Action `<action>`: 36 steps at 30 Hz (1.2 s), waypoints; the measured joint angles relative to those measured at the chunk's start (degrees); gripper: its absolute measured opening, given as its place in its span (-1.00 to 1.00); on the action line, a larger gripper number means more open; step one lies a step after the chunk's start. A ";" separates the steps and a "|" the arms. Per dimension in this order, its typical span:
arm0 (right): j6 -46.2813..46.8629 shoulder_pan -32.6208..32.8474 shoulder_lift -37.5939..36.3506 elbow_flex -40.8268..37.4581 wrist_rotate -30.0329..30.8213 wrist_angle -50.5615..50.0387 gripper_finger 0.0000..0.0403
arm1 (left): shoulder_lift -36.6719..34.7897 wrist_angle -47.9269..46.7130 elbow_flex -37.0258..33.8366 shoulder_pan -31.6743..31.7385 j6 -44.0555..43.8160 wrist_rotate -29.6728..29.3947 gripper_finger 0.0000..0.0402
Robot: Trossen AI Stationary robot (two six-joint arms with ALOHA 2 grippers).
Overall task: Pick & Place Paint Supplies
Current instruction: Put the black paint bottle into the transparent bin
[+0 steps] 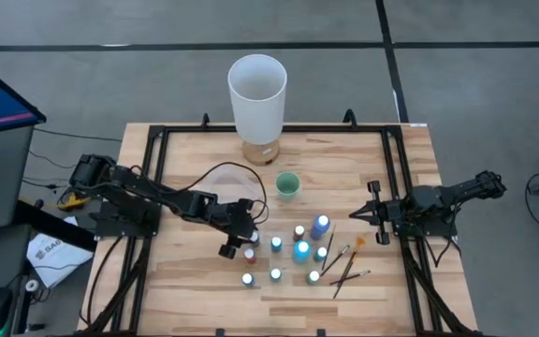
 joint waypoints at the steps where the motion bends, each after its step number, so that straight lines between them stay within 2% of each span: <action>1: 0.00 -0.02 -0.01 0.01 0.02 0.00 -1.00 | 0.00 0.04 0.00 0.00 0.02 -0.09 -0.15; 12: 0.00 -0.02 0.01 -0.01 0.00 0.00 -1.00 | 0.00 0.79 -0.01 0.00 0.84 -0.07 -0.26; 23: 0.00 -0.01 0.00 0.00 0.01 0.00 -1.00 | 0.00 1.14 -0.02 0.00 1.05 0.13 -0.58; 32: 0.00 -0.02 0.00 0.00 0.02 0.00 -1.00 | -0.86 2.68 -0.09 0.19 0.94 -2.36 -0.60; 36: 0.00 -0.01 0.01 -0.01 0.00 0.00 -1.00 | -4.00 4.08 -0.09 0.85 0.94 -2.91 -0.60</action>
